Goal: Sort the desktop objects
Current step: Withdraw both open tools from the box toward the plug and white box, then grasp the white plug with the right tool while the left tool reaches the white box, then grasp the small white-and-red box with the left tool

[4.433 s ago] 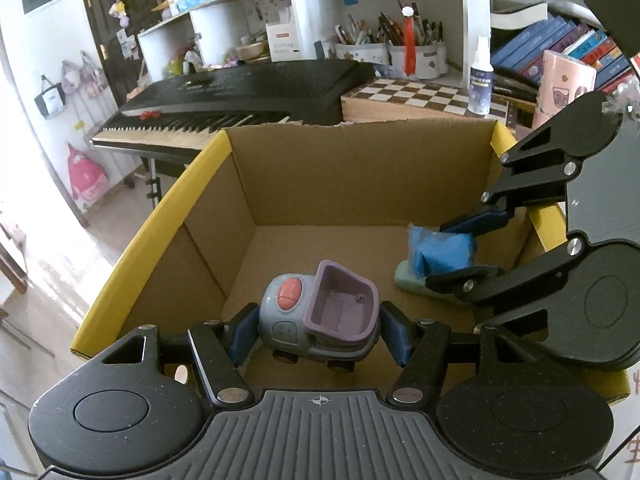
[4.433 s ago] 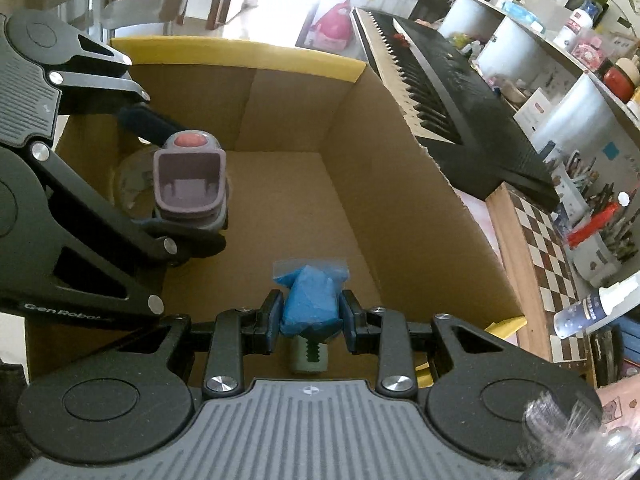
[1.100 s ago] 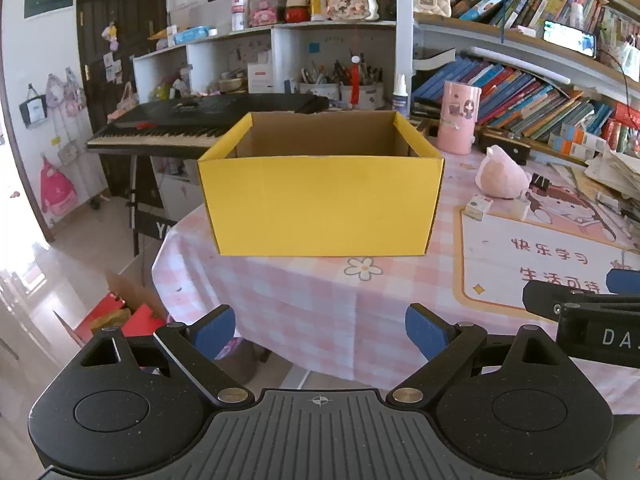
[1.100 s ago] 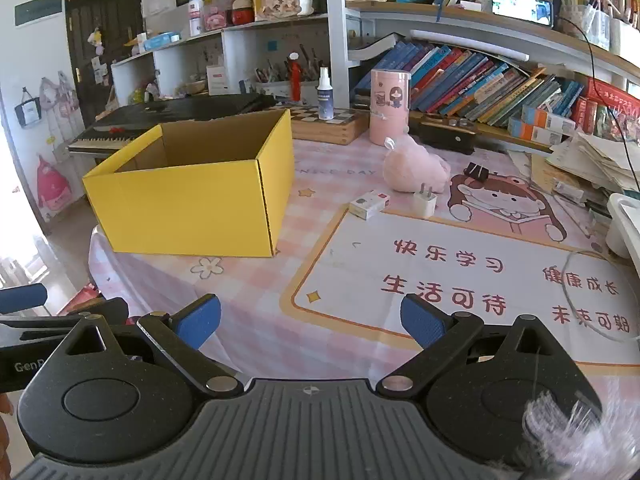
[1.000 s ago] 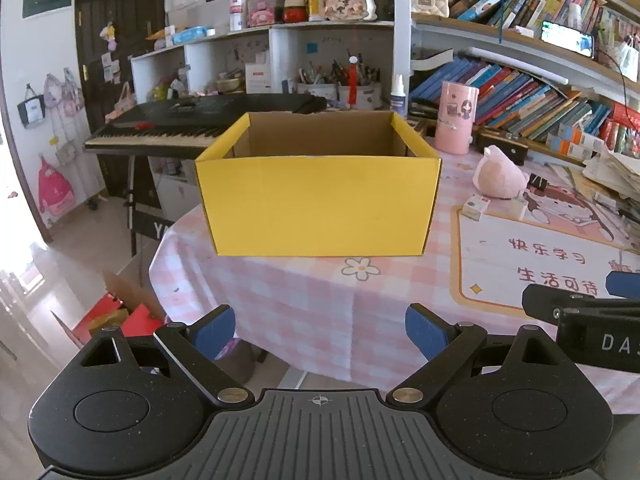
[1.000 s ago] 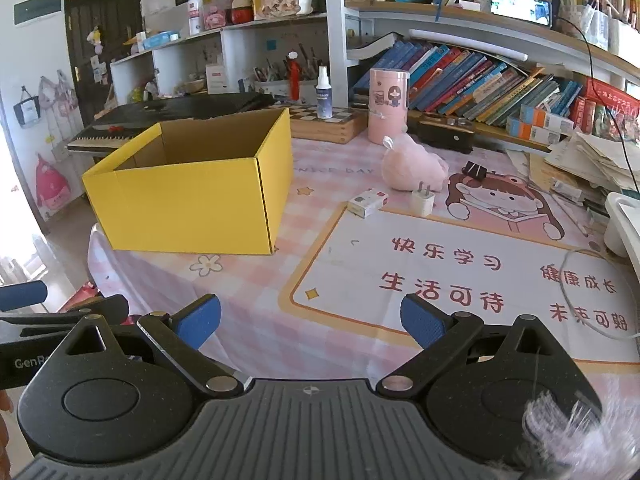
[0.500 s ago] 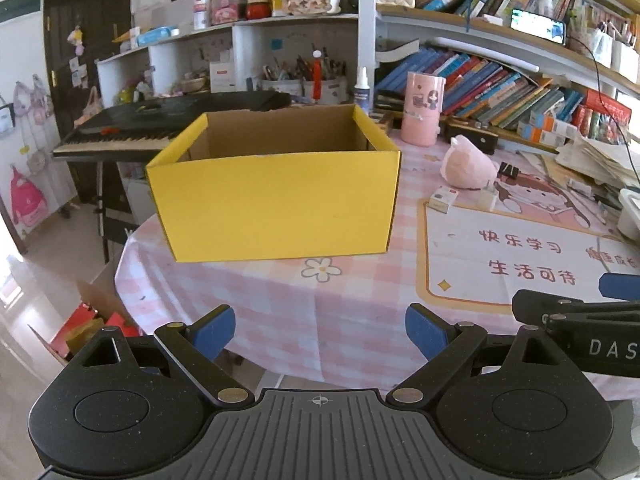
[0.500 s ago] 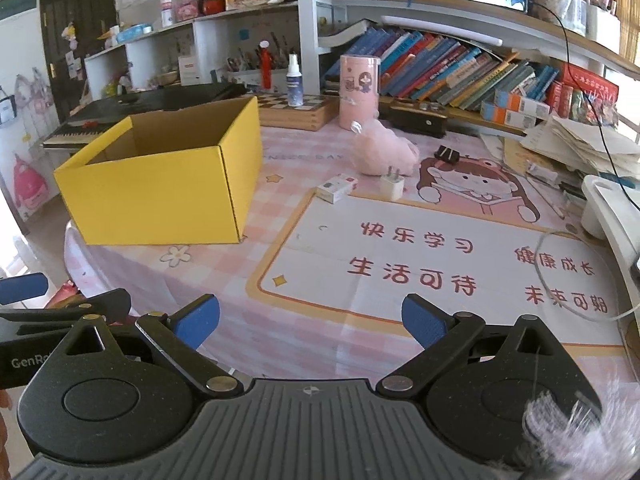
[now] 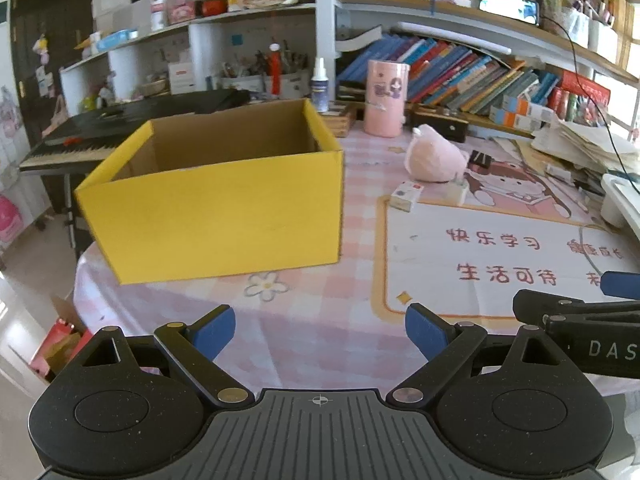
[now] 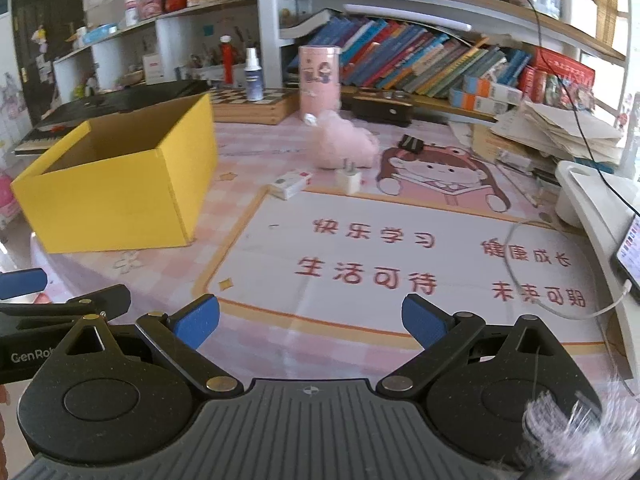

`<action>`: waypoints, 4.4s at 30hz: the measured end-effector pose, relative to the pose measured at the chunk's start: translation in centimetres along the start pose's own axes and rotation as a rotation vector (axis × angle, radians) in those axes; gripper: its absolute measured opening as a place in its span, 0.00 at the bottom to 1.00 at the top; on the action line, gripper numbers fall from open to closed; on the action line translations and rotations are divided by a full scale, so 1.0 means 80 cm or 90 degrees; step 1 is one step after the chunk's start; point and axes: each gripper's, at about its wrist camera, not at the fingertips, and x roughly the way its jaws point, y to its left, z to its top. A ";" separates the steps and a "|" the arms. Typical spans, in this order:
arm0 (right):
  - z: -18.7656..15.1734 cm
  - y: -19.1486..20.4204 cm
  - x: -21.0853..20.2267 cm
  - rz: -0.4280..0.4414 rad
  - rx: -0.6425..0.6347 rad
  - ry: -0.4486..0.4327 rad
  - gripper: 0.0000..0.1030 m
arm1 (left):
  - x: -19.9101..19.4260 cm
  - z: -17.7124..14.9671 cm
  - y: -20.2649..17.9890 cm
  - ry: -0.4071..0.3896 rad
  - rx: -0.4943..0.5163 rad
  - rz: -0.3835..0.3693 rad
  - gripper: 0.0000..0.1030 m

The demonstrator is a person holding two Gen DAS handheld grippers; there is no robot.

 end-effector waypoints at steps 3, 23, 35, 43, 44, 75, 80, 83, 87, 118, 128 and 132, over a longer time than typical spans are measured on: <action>0.006 -0.012 0.007 -0.007 0.006 0.003 0.96 | 0.010 0.006 -0.009 0.004 0.002 -0.005 0.91; 0.054 -0.078 0.068 -0.030 0.012 0.025 0.94 | 0.081 0.049 -0.067 0.030 0.006 -0.029 0.91; 0.086 -0.123 0.110 -0.021 0.008 0.033 0.93 | 0.120 0.076 -0.104 0.047 -0.005 -0.022 0.91; 0.110 -0.149 0.140 0.008 0.002 0.029 0.93 | 0.140 0.091 -0.128 0.054 0.001 -0.013 0.91; 0.113 -0.152 0.144 0.015 -0.001 0.029 0.92 | 0.143 0.093 -0.130 0.055 0.000 -0.011 0.91; 0.170 -0.126 0.284 0.255 -0.241 0.078 0.45 | 0.201 0.117 -0.165 0.100 0.007 0.043 0.91; 0.170 -0.117 0.303 0.273 -0.262 0.099 0.32 | 0.208 0.120 -0.169 0.106 0.013 0.050 0.91; 0.169 -0.116 0.306 0.283 -0.269 0.097 0.24 | 0.214 0.122 -0.167 0.107 0.008 0.056 0.91; 0.172 -0.127 0.296 0.277 -0.242 0.075 0.24 | 0.223 0.128 -0.164 0.107 -0.001 0.059 0.90; 0.168 -0.186 0.256 0.235 -0.113 0.062 0.24 | 0.293 0.160 -0.158 0.117 -0.052 0.071 0.53; 0.167 -0.185 0.251 0.228 -0.113 0.070 0.24 | 0.263 0.163 -0.156 0.094 -0.063 0.042 0.53; 0.166 -0.182 0.245 0.225 -0.117 0.068 0.24 | 0.248 0.159 -0.154 0.086 -0.065 0.035 0.53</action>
